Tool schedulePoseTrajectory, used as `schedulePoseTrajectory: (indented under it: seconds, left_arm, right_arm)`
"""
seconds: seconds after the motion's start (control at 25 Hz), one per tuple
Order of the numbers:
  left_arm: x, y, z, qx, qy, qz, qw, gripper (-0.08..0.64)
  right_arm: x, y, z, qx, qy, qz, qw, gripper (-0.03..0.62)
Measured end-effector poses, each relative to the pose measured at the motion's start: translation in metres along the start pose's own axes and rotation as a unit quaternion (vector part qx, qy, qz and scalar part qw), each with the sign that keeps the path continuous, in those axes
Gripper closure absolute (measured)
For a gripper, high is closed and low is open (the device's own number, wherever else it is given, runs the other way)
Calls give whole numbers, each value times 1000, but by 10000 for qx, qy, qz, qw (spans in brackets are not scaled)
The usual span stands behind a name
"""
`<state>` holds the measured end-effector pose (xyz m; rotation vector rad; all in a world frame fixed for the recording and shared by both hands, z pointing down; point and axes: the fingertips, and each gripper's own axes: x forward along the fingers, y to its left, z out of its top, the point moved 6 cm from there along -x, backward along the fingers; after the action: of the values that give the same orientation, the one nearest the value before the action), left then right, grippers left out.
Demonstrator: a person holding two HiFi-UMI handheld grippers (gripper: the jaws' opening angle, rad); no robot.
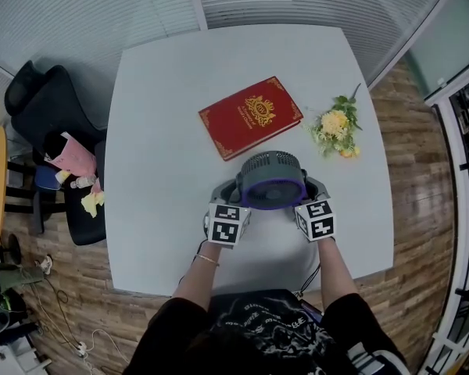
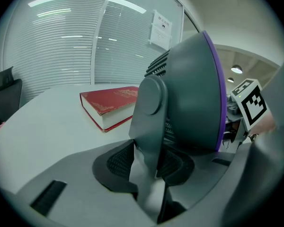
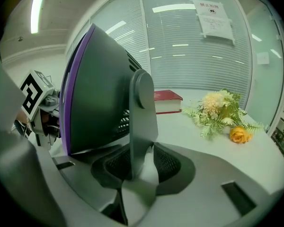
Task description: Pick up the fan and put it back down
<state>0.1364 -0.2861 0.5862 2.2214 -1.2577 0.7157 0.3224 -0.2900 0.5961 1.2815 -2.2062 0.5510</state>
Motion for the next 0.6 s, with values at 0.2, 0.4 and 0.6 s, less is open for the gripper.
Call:
schedulePoseTrajectory:
  seconds: [0.2,0.4,0.6]
  left_arm:
    - [1,1,-5,-318,189,-167,9992,360]
    - [-4,2,-8,-241,231,-193,9993,291]
    - [-12,1,-10,-234,216,-199,9993,275]
  right_arm:
    - [-2,3,0,-49,-104,71,9999,418]
    - [-4,8,-6,-151,15,125,9998,326]
    - [-16,7,-12,-8,56,64,10000,245]
